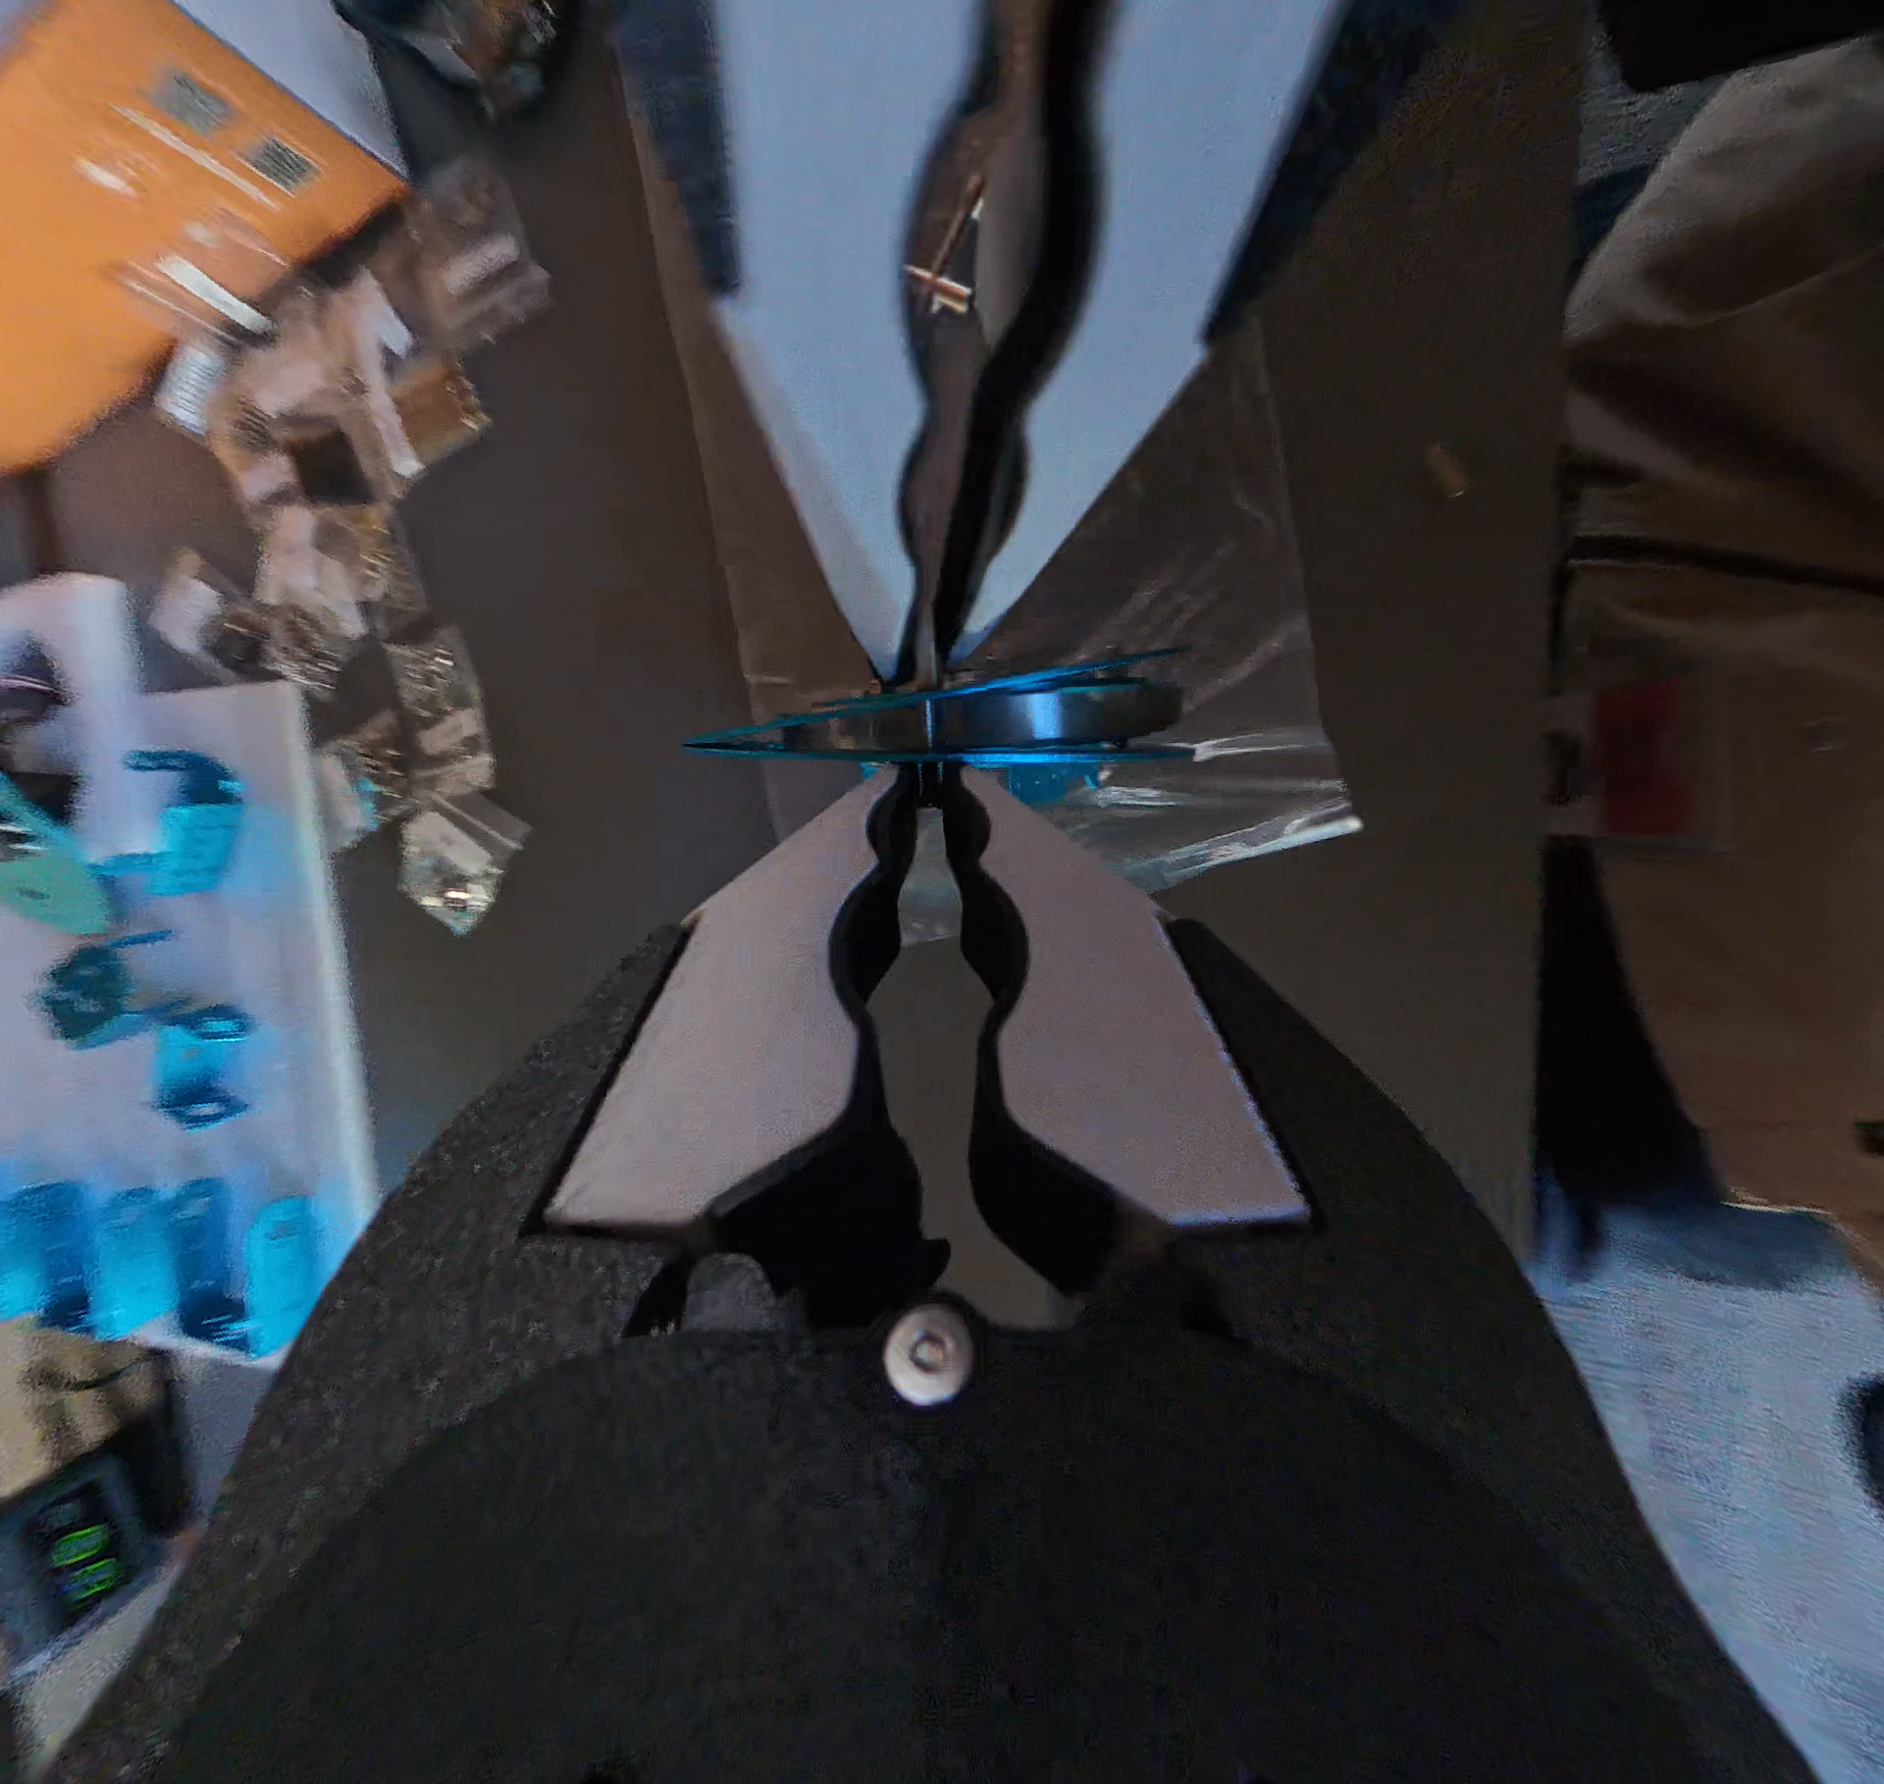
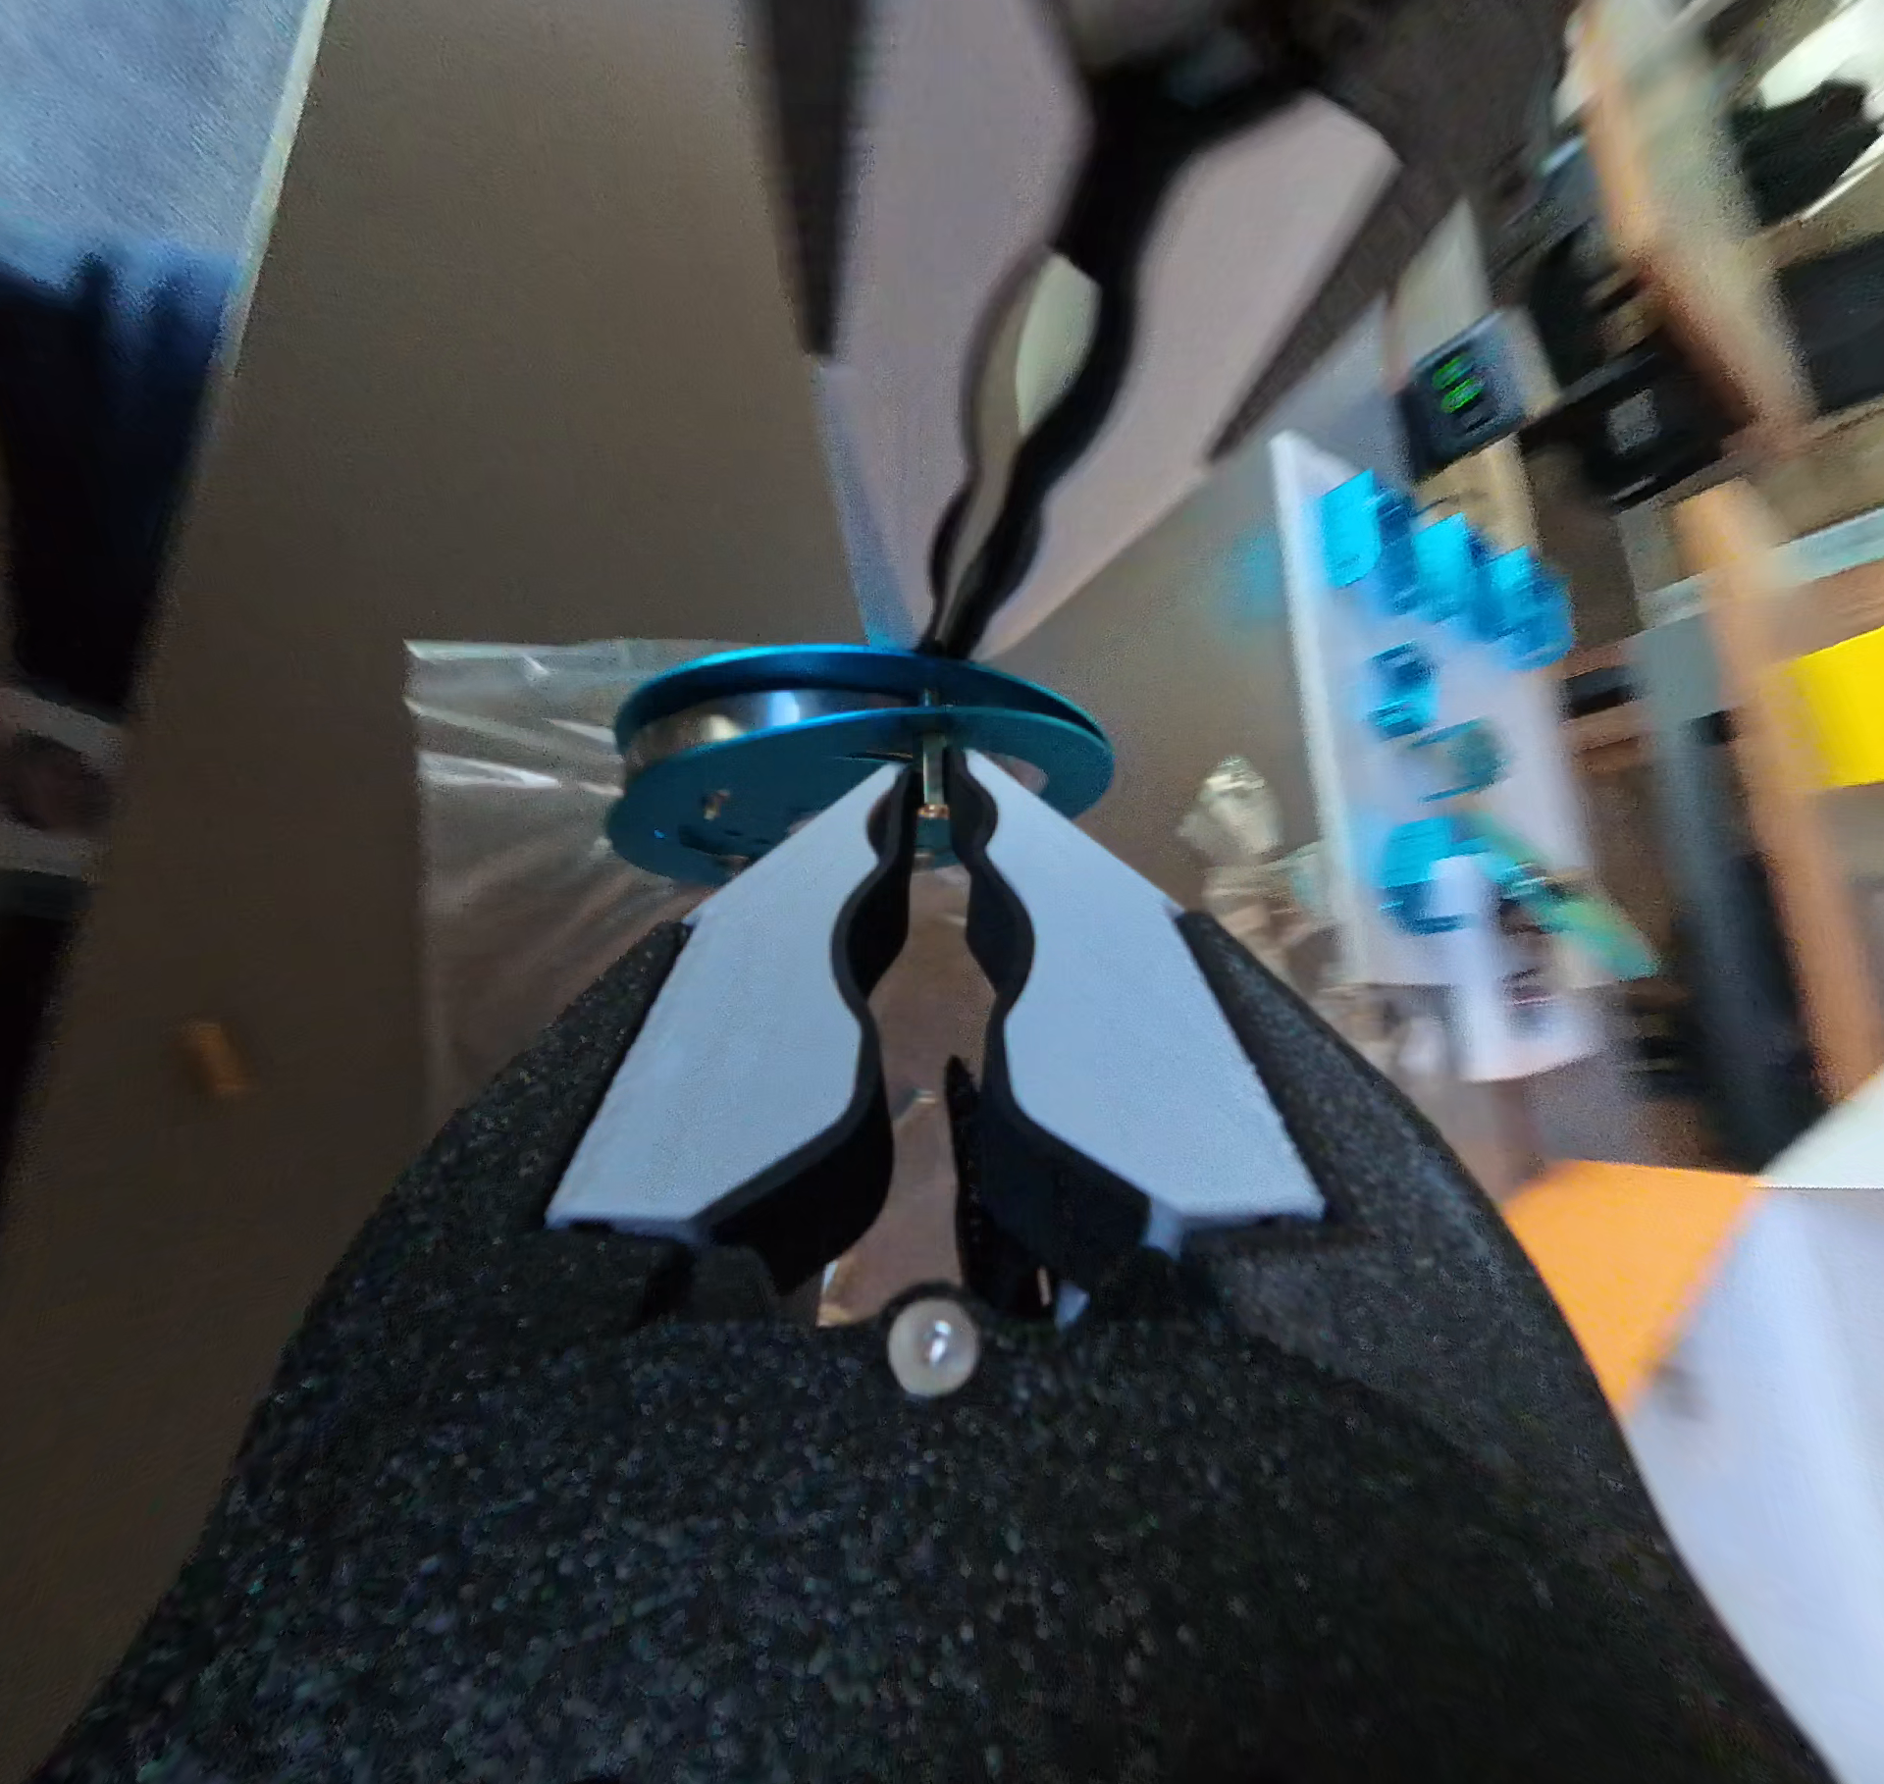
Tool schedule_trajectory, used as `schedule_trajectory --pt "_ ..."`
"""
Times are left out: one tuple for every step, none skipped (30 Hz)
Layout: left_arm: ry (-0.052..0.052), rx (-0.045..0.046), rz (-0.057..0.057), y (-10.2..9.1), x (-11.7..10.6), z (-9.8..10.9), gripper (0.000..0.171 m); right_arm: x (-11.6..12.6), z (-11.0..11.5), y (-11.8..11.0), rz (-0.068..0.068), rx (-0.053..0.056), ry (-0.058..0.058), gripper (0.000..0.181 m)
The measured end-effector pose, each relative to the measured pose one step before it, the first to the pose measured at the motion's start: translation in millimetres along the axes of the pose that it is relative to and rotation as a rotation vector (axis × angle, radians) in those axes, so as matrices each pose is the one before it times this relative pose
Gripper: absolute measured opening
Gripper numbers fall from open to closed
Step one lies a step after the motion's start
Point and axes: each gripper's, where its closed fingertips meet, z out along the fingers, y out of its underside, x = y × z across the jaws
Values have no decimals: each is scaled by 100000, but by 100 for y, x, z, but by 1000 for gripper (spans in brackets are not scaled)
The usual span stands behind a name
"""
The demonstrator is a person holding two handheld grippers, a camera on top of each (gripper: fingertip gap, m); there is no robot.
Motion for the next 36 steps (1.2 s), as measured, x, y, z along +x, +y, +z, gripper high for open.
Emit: schedule_trajectory --pt "-6813 70 6101 -4 -125 33 3 -53 17 15 10573 146 -7138 4" --pt "-7668 -425 6408 -14 -156 69 3 23 16 81 9736 -595 -6369 4" --pt "-7349 -513 6891 -19 -98 49 2 -11 1 62 8309 -1001 -5686 4" --pt "-7417 -399 6928 4 -107 69 2 -54 2 92 8040 -1626 -5297 4" --pt "-7419 -912 5930 -19 -95 65 2 -36 4 117 8163 -2215 -5052 4" --pt "-6719 -1000 4910 -93 -29 64 2 -110 -2 143 9193 -2691 -5787 4" --pt "-7021 -1253 5951 -22 -70 91 2 -91 -5 163 9133 -2434 -6052 4" --pt "-8346 -852 8047 -26 -103 133 2 -37 47 175 10484 -1820 -6727 3" --pt "-8735 -544 8663 -123 51 110 2 -147 103 311 11874 -2227 -9595 3" --pt "-7571 -973 7367 -183 154 67 2 -199 136 336 14333 -1833 -12766 3" --pt "-6287 -151 5128 -225 161 13 2 -160 177 385 13445 -1444 -13825 4" --pt "-6316 -278 4173 -166 33 -22 2 -86 136 277 12158 -314 -13160 5" --pt "-4873 -594 3232 -108 33 -44 2 -64 90 152 9656 776 -10346 4" --pt "-1548 -313 505 -171 117 -79 2 18 117 223 3888 178 -4845 5" --pt "1077 334 -2798 -207 94 -94 2 54 87 220 -1657 -206 239 5" --pt "2357 744 -4766 -60 -34 -41 2 -33 -14 130 -3918 -236 2698 5" --pt "2853 -41 -4625 173 -152 61 2 -106 -115 -226 -7246 1324 4905 5" --pt "4554 462 -7159 151 -172 78 3 -30 -192 -318 -12623 1188 8453 5" --pt "6205 537 -9368 121 -235 60 3 147 -224 -262 -16062 185 11389 5" --pt "7687 3 -8636 183 -176 88 3 202 -310 -358 -17184 532 12745 6" --pt "8222 -257 -8075 193 -186 78 3 249 -370 -532 -17979 1461 14018 15" --pt "8378 -137 -8494 197 -168 57 3 485 -405 -322 -17378 -66 16109 20" --pt "9370 233 -9251 161 -82 62 3 316 -371 -267 -17559 -439 15310 25" --pt "10239 140 -7589 112 -2 -15 3 653 -334 -134 -17785 -1433 17523 31" --pt "9466 -152 -8396 150 -111 -36 3 789 -287 -61 -17697 -1828 18599 36" --pt "9027 -952 -7575 212 -121 -26 3 453 -246 -213 -17298 -437 16892 35" --pt "8740 -754 -7142 132 -73 -51 3 485 -216 -357 -16087 107 17189 32" --pt "11148 -1312 -7291 135 287 -102 3 91 -143 -450 -13663 -294 13475 25" --pt "9401 -380 -7775 -42 109 -94 4 -528 47 -358 -10316 -1054 7424 22" --pt "6812 -174 -6820 -82 -169 -57 4 -963 286 -106 -6336 -2532 2822 25" --pt "8285 -1832 -4211 115 187 -60 4 -926 469 199 -3832 -3475 1848 30" --pt "4840 -533 -3805 -83 -159 -87 4 -554 527 361 -2801 -3800 3066 35" --pt "4155 -999 -3737 -29 -118 -52 4 -284 446 146 -2879 -1879 3328 37" --pt "5686 -1614 -1996 107 255 3 4 138 273 -71 -2375 -305 4356 35" --pt "4183 -317 -502 -29 191 64 3 504 282 111 -922 -1492 4901 26" --pt "3376 -517 -637 39 201 118 4 -159 358 84 -529 -863 -602 22"
